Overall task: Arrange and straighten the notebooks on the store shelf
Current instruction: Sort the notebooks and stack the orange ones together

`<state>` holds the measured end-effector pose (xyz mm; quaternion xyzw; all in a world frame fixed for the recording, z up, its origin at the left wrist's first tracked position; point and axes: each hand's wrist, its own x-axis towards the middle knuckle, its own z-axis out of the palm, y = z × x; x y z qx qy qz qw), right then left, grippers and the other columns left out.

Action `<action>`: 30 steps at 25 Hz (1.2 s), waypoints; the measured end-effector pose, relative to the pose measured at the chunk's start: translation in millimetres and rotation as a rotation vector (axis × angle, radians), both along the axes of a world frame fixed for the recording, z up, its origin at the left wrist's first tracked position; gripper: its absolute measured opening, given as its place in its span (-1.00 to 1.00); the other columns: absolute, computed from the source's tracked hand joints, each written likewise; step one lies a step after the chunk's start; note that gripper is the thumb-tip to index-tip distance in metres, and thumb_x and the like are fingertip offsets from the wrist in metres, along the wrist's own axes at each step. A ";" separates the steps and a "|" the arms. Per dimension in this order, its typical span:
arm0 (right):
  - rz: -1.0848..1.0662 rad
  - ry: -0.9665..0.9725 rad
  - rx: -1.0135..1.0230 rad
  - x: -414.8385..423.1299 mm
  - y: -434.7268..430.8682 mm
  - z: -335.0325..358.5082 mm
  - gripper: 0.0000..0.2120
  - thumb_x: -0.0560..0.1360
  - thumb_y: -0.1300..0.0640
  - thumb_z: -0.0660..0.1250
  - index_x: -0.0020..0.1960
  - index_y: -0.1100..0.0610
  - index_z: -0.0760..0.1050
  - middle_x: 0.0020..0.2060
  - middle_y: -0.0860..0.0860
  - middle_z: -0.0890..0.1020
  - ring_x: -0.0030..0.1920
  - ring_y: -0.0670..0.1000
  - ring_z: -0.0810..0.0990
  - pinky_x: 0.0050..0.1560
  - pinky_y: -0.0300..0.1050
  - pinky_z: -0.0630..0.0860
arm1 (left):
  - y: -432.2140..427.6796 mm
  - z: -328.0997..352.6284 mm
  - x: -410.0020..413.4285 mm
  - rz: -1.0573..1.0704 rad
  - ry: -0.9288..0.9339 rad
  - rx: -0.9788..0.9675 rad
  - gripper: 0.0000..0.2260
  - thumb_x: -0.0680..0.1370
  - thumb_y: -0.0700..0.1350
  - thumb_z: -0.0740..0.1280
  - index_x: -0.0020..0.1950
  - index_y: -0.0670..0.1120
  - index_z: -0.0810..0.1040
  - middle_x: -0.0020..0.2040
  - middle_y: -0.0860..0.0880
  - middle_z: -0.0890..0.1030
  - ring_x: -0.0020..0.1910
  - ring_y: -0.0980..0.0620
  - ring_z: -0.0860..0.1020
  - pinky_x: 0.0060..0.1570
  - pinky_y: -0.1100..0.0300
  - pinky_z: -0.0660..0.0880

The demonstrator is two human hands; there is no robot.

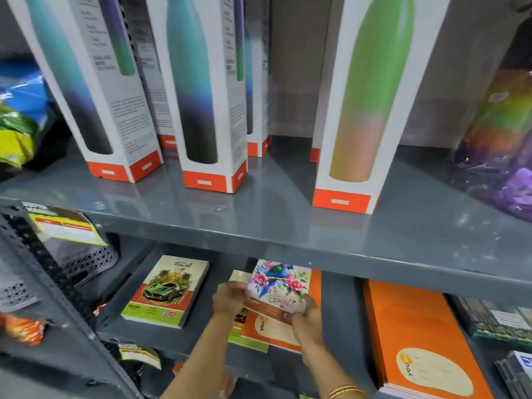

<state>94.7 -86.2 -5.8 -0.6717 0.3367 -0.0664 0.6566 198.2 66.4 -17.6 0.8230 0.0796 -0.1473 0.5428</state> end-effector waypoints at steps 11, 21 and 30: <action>0.506 0.072 0.140 66.5 168.2 10.5 -0.50 0.48 0.34 0.24 0.35 0.03 0.28 0.24 -0.01 0.53 0.14 -0.04 0.51 -0.07 -0.34 0.51 | 197.9 27.3 12.5 0.323 -0.043 0.217 -0.80 0.45 -0.27 0.41 0.06 -0.25 0.64 0.08 -0.24 0.63 0.12 -0.24 0.56 0.10 0.06 0.46; 0.679 0.139 0.057 90.5 211.6 -11.5 -0.32 0.46 0.33 0.19 0.48 -0.04 0.07 0.37 0.01 0.39 0.32 0.01 0.41 0.36 -0.07 0.37 | 223.7 -4.0 26.9 0.306 0.004 0.528 -0.78 0.52 -0.08 0.32 0.02 -0.19 0.64 0.02 -0.36 0.61 -0.07 -0.30 0.53 -0.07 -0.01 0.49; 0.263 0.091 -0.297 62.5 81.6 -34.9 -0.43 0.47 0.35 0.17 0.44 0.11 0.17 0.41 0.11 0.33 0.39 0.13 0.34 0.40 0.09 0.32 | 30.1 11.2 -27.5 -0.044 -0.448 0.339 -0.60 0.50 -0.37 0.18 0.30 -0.11 0.48 0.22 -0.11 0.60 0.17 -0.07 0.57 0.20 0.07 0.50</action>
